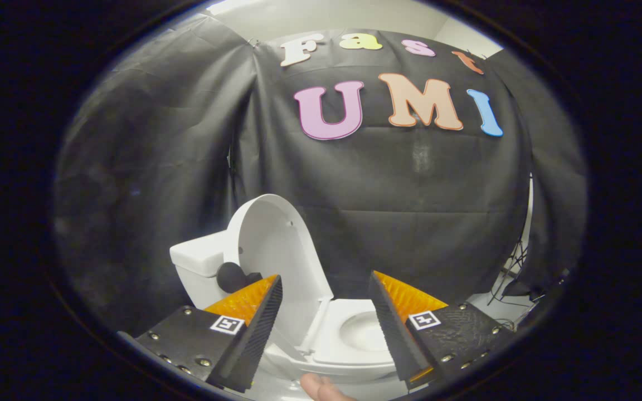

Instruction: Open the toilet lid.

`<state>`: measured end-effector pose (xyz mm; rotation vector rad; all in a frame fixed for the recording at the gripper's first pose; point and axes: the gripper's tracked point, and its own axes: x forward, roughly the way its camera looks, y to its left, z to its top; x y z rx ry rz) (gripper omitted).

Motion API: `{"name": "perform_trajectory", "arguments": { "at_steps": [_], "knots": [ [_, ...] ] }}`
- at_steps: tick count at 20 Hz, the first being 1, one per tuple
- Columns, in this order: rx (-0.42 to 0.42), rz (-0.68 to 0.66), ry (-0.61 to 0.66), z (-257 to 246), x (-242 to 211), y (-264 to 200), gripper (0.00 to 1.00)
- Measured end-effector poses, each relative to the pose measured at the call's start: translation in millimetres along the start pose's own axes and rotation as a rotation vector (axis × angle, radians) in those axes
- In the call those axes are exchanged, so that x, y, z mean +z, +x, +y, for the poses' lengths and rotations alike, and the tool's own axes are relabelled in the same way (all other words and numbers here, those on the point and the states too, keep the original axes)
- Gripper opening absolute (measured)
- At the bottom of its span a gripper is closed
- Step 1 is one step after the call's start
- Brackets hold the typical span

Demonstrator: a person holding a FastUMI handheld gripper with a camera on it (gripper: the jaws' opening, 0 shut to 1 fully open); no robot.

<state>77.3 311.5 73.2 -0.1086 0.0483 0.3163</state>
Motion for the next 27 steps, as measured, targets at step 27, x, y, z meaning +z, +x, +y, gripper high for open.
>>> {"name": "perform_trajectory", "arguments": {
  "at_steps": [27],
  "knots": [
    [-0.160,-0.014,0.008,-166.2,5.1,-34.5,0.98]
  ]
}}
